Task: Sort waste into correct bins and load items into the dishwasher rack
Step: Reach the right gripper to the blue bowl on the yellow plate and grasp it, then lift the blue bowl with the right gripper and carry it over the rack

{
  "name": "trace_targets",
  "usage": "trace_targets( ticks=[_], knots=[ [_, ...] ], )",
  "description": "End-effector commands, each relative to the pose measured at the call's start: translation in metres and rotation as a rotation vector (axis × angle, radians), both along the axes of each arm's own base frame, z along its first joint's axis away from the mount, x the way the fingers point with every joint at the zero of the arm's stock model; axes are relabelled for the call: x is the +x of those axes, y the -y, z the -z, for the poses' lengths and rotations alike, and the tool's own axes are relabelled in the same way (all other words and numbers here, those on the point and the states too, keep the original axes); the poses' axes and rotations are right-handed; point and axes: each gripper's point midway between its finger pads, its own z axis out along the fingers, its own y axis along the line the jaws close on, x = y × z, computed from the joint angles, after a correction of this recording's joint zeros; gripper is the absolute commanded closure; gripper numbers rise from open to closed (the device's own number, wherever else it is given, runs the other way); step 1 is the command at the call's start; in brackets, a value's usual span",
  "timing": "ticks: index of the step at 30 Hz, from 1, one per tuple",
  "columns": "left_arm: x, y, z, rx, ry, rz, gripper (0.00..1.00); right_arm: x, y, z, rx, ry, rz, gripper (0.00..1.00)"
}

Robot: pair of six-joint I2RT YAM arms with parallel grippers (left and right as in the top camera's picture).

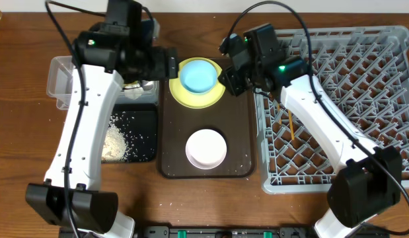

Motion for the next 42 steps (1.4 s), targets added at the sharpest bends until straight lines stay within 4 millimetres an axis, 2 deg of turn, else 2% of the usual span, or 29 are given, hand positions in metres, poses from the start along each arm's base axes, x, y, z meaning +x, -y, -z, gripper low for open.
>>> trace_targets(
  ticks=[1, 5, 7, 11, 14, 16, 21, 27, 31, 35, 37, 39, 42],
  knots=[
    [0.000, -0.048, -0.020, 0.075, 0.056, -0.151, 0.08, -0.009, -0.017, 0.009, -0.017, 0.014, -0.079, 0.59],
    [-0.005, -0.087, -0.033, 0.077, 0.087, -0.251, 0.08, -0.013, -0.040, 0.009, -0.024, 0.075, -0.155, 0.50],
    [-0.006, -0.103, -0.035, 0.078, 0.090, -0.294, 0.08, -0.012, -0.049, 0.012, -0.034, 0.093, -0.162, 0.50],
    [-0.007, -0.123, -0.034, 0.081, 0.086, -0.345, 0.08, -0.015, -0.076, 0.022, -0.021, 0.122, -0.209, 0.47],
    [-0.007, -0.127, -0.034, 0.081, 0.085, -0.357, 0.08, -0.012, -0.093, 0.034, -0.040, 0.172, -0.251, 0.48],
    [-0.007, -0.127, -0.034, 0.081, 0.085, -0.357, 0.08, -0.001, -0.099, 0.046, -0.094, 0.235, -0.245, 0.48],
    [-0.007, -0.127, -0.034, 0.081, 0.085, -0.356, 0.08, 0.022, -0.107, 0.078, -0.175, 0.321, -0.218, 0.48],
    [-0.007, -0.127, -0.034, 0.081, 0.085, -0.356, 0.08, 0.027, -0.106, 0.114, -0.207, 0.287, -0.213, 0.51],
    [-0.007, -0.127, -0.034, 0.081, 0.085, -0.356, 0.08, 0.026, -0.103, 0.136, -0.229, 0.252, -0.215, 0.63],
    [-0.007, -0.127, -0.034, 0.081, 0.085, -0.356, 0.08, 0.023, -0.100, 0.145, -0.245, 0.228, -0.220, 0.72],
    [-0.007, -0.127, -0.034, 0.081, 0.085, -0.356, 0.08, 0.023, -0.099, 0.146, -0.250, 0.225, -0.219, 0.82],
    [-0.007, -0.127, -0.034, 0.081, 0.085, -0.356, 0.07, 0.023, -0.099, 0.146, -0.250, 0.225, -0.219, 0.99],
    [-0.007, -0.127, -0.034, 0.081, 0.085, -0.356, 0.08, 0.022, -0.098, 0.145, -0.251, 0.222, -0.219, 0.99]
  ],
)
